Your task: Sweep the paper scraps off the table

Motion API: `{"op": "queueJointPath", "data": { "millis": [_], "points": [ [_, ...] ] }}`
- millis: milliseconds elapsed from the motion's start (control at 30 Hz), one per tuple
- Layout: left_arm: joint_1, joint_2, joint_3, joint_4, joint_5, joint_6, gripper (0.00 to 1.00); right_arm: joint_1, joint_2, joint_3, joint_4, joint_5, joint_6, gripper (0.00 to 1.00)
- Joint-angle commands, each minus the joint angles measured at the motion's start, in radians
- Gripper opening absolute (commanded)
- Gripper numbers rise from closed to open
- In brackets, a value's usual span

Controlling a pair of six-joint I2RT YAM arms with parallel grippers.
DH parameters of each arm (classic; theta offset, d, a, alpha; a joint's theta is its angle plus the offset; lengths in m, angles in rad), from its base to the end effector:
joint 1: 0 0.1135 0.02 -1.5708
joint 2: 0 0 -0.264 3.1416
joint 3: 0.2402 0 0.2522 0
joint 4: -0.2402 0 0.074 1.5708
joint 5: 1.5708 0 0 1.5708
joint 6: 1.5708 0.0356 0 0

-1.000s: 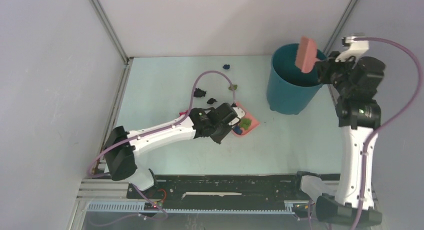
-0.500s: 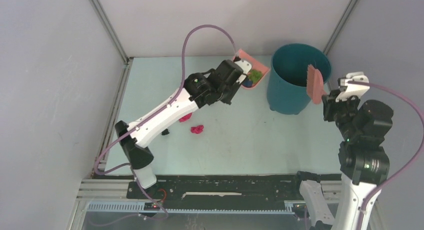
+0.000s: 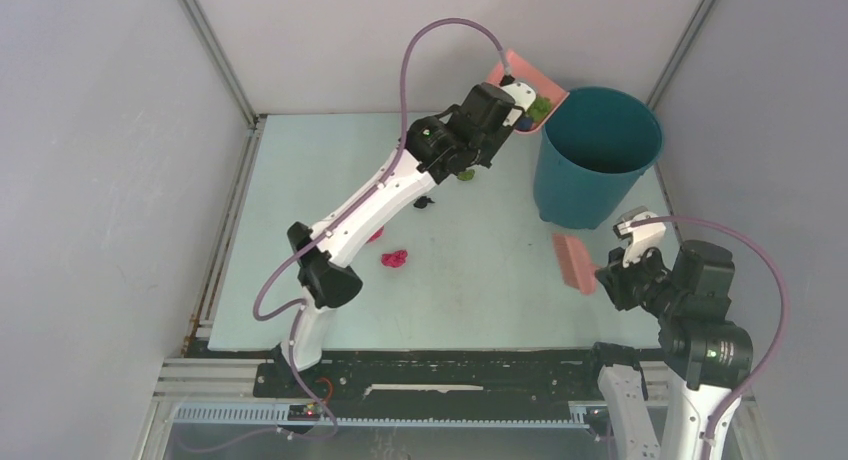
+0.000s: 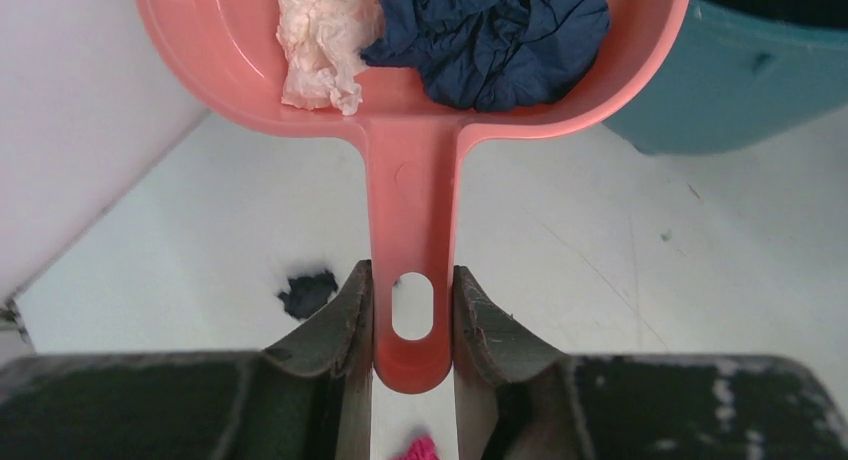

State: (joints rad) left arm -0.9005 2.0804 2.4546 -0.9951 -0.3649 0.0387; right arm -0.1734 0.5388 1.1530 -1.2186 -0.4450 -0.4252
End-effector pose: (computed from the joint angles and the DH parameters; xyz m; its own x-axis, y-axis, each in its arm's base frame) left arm 0.2846 -0.3386 0.4269 -0.3398 0.4868 -0.8047 0.5653 0.7895 0.2389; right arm 0.0483 0.0071 0.3789 -0.4302 -0.3026 -0.8505 -0.4068 0.9060 -0.1166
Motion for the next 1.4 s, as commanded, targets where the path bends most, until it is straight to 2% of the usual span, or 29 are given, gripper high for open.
{"op": "queueJointPath", "data": {
  "millis": [0, 167, 300, 367, 533, 667, 733, 1000, 1233, 1367],
  "points": [
    [-0.001, 0.07, 0.055, 0.217, -0.081, 0.18, 0.0, 0.023, -0.003, -0.007, -0.024, -0.062, -0.04, 0.0],
    [-0.014, 0.14, 0.088, 0.385, -0.118, 0.279, 0.0, 0.04, 0.006, -0.007, -0.011, -0.065, -0.021, 0.0],
    [-0.031, 0.199, 0.086, 0.567, -0.163, 0.434, 0.0, 0.045, 0.017, -0.007, -0.009, -0.063, -0.019, 0.0],
    [-0.046, 0.225, 0.056, 0.669, -0.195, 0.593, 0.0, 0.047, 0.022, -0.006, -0.01, -0.062, -0.019, 0.0],
    [-0.063, 0.225, -0.147, 1.028, -0.263, 1.017, 0.0, 0.049, 0.031, -0.007, -0.012, -0.062, -0.019, 0.0],
    [-0.056, 0.2, -0.368, 1.455, -0.232, 1.368, 0.0, 0.048, 0.042, -0.007, -0.012, -0.058, -0.016, 0.0],
    [-0.051, 0.199, -0.408, 1.563, -0.208, 1.479, 0.0, 0.049, 0.05, -0.006, -0.012, -0.055, -0.014, 0.0],
    [-0.041, 0.199, -0.515, 1.875, -0.119, 1.64, 0.0, 0.048, 0.047, -0.006, -0.013, -0.063, -0.017, 0.0],
    [-0.04, 0.182, -0.525, 1.828, -0.115, 1.621, 0.0, 0.048, 0.05, -0.006, -0.014, -0.061, -0.016, 0.0],
    [-0.04, 0.15, -0.488, 1.826, -0.174, 1.55, 0.0, 0.048, 0.05, -0.006, -0.015, -0.062, -0.016, 0.0]
  ]
}}
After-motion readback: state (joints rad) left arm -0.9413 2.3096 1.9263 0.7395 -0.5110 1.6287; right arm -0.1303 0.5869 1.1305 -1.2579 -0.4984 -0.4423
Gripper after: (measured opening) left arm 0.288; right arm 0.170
